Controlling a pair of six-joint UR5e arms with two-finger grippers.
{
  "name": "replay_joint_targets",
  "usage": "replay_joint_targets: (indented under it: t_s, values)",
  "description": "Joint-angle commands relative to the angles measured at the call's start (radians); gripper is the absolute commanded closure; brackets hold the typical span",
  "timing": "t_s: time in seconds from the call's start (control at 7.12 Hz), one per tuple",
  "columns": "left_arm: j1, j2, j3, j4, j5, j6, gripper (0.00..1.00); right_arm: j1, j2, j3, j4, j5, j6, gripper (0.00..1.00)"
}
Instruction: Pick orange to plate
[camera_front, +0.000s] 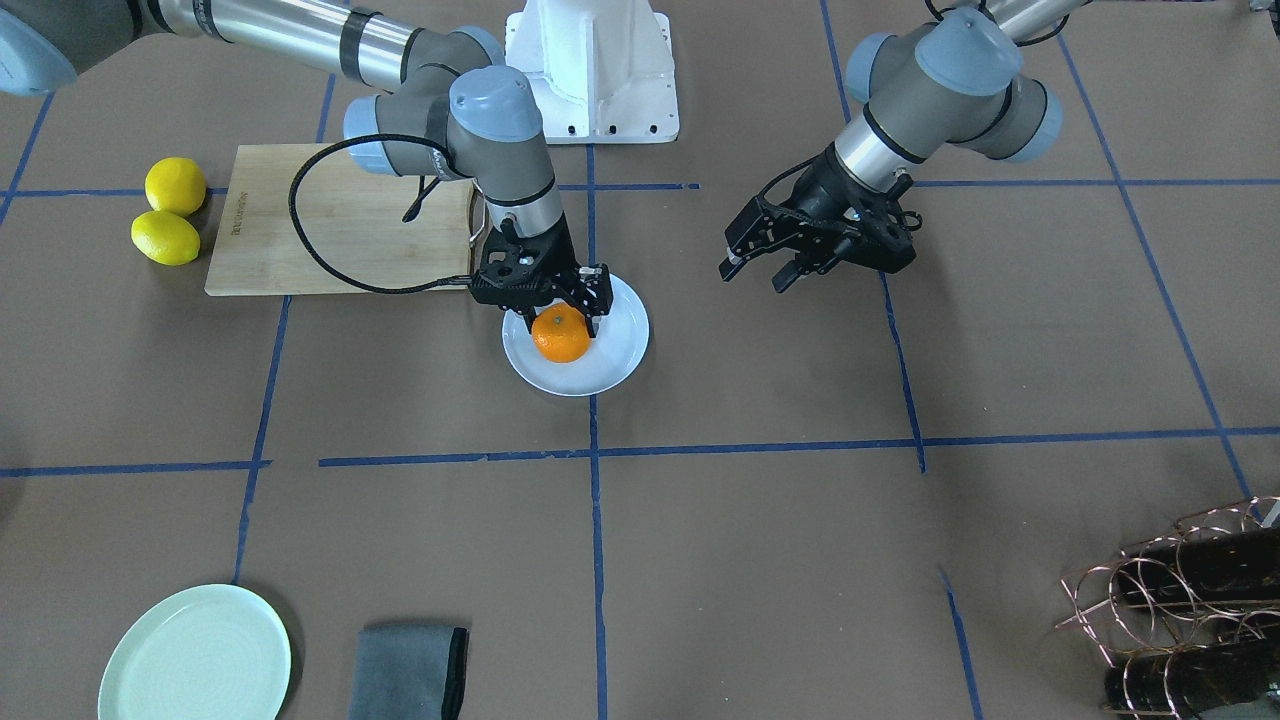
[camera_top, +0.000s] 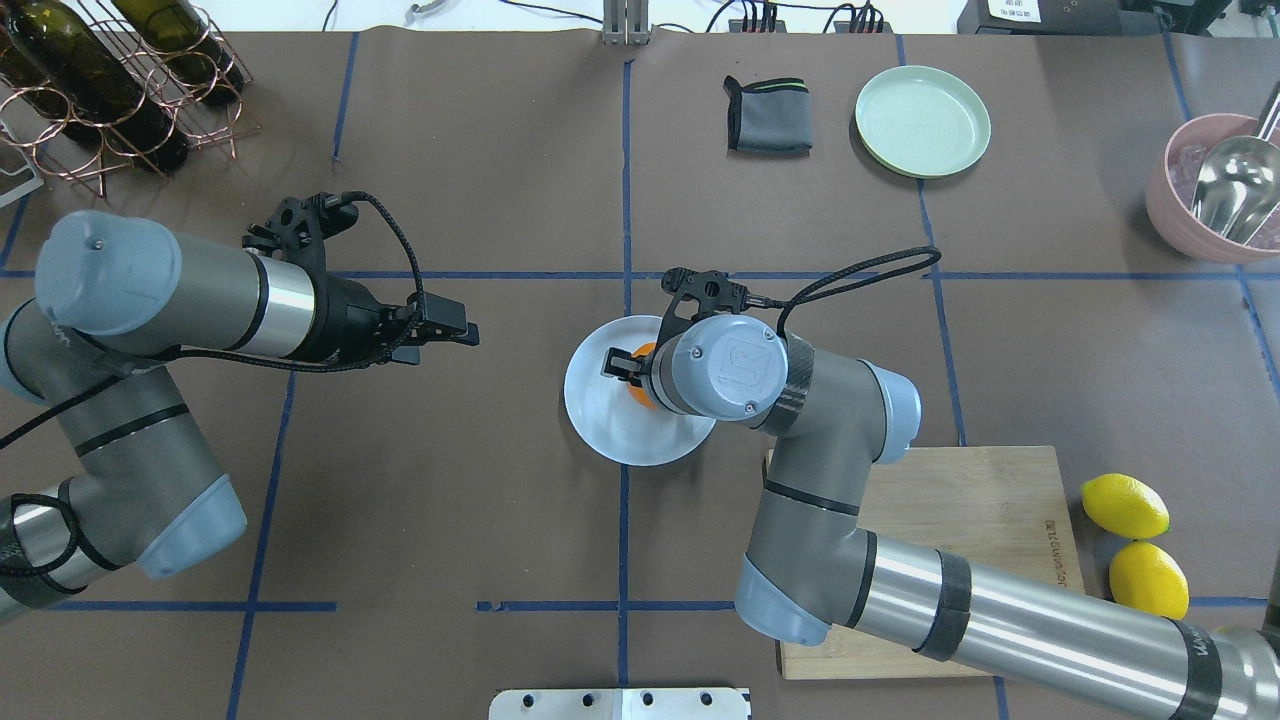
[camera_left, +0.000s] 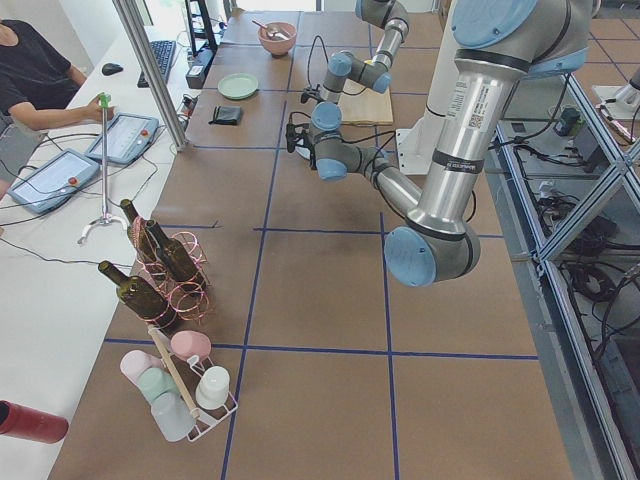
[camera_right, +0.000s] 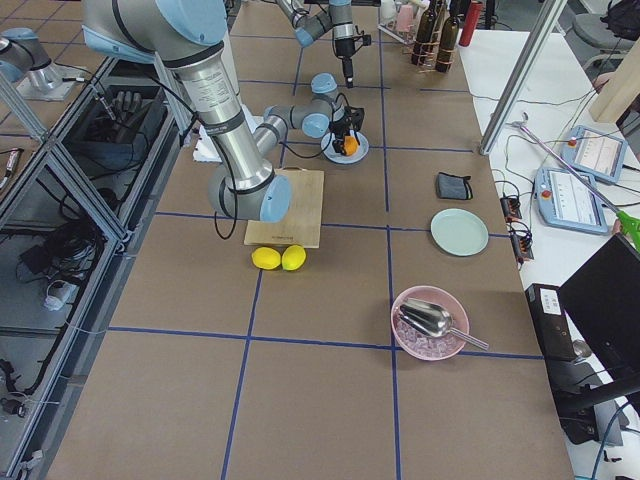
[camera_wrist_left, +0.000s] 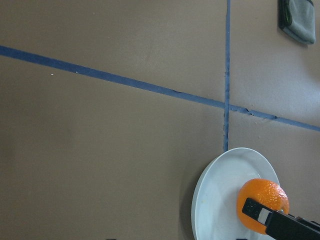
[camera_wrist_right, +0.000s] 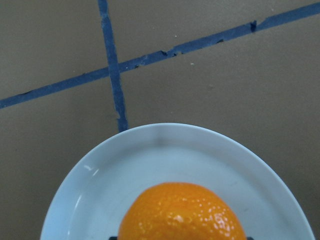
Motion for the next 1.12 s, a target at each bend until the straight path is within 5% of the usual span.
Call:
replay_joint_targets:
  t_s: [0.0,0.28,0.56,0.98]
  values:
    - [0.000,0.000,0.001,0.000,-0.001,0.000,0.16,-0.001,0.014,-0.003,-0.001,0.000,-0.002,0.00]
    - [0.000,0.000,-0.001,0.000,-0.001,0.000,0.16,0.006,0.001,0.069,-0.009,0.011,-0.004,0.00]
    - [-0.021,0.001,-0.032,0.002,-0.007,0.002,0.16,0.062,-0.161,0.352,-0.100,0.075,-0.008,0.00]
    - [-0.148,0.205,-0.127,0.005,-0.062,0.268,0.16,0.369,-0.324,0.551,-0.237,0.408,-0.197,0.00]
